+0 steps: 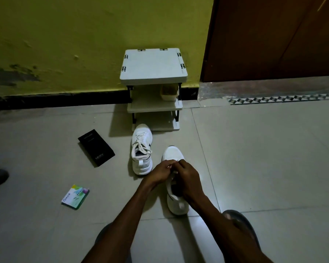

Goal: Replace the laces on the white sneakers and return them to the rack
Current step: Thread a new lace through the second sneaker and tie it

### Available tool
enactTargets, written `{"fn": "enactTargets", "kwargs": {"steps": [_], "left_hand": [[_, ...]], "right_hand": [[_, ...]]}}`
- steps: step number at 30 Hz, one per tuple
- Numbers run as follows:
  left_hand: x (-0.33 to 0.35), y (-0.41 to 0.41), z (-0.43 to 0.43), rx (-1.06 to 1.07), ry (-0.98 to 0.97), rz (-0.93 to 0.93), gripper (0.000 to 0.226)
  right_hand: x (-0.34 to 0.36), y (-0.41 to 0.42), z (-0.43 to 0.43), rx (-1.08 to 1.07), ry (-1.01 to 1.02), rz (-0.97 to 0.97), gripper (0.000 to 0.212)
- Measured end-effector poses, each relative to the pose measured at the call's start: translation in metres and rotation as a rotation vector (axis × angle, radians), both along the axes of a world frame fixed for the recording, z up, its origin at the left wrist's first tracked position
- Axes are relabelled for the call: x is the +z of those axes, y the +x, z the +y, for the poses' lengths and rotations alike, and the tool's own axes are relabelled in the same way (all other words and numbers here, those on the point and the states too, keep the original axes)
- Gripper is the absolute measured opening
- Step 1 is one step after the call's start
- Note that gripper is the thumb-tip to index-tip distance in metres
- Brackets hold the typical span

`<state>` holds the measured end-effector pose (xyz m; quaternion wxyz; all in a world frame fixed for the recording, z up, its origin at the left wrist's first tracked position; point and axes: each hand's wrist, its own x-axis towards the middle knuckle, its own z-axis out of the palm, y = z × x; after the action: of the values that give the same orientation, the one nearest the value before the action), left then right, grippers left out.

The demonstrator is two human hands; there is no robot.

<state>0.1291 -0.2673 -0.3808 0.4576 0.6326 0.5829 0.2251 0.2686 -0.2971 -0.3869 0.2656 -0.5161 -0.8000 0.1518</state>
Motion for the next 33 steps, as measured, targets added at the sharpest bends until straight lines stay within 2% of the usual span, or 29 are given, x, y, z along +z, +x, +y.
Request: {"fn": "enactTargets", "kwargs": {"steps": [5,10,12,15,18,20,22,24,26,30,33], "left_hand": [[0.006,-0.002,0.001,0.042,-0.134,-0.074,0.026],[-0.002,-0.003,0.0,0.233,-0.235,-0.248,0.025],[-0.009,-0.005,0.001,0.27,-0.152,-0.179,0.023],[-0.014,-0.007,0.0,0.306,-0.037,-0.046,0.01],[-0.014,-0.004,-0.001,0.404,0.017,0.046,0.012],[-0.011,-0.002,-0.001,0.433,0.013,0.233,0.018],[-0.015,-0.002,-0.001,0.419,-0.017,0.439,0.028],[-0.018,-0.003,-0.002,0.402,-0.04,0.514,0.033],[-0.018,-0.002,-0.003,0.386,-0.038,0.493,0.033],[-0.018,-0.004,0.0,0.398,-0.003,0.24,0.025],[-0.018,-0.007,0.004,0.42,-0.018,0.136,0.034]], "right_hand": [[-0.005,0.008,0.0,-0.041,0.031,-0.006,0.044],[0.002,0.012,-0.002,-0.07,0.072,-0.033,0.023],[0.007,0.014,-0.001,-0.088,0.058,0.002,0.018],[0.007,0.022,0.004,-0.111,-0.057,0.207,0.013],[0.006,0.03,0.008,-0.163,-0.201,0.349,0.009],[0.005,0.037,0.01,-0.219,-0.309,0.343,0.017],[0.003,0.042,0.01,-0.256,-0.412,0.304,0.017],[0.007,0.046,0.013,-0.263,-0.538,0.321,0.016],[0.015,0.05,0.015,-0.241,-0.685,0.433,0.013],[0.031,0.054,0.017,-0.205,-0.821,0.71,0.008],[0.034,0.048,0.018,-0.194,-0.888,0.861,0.012]]}}
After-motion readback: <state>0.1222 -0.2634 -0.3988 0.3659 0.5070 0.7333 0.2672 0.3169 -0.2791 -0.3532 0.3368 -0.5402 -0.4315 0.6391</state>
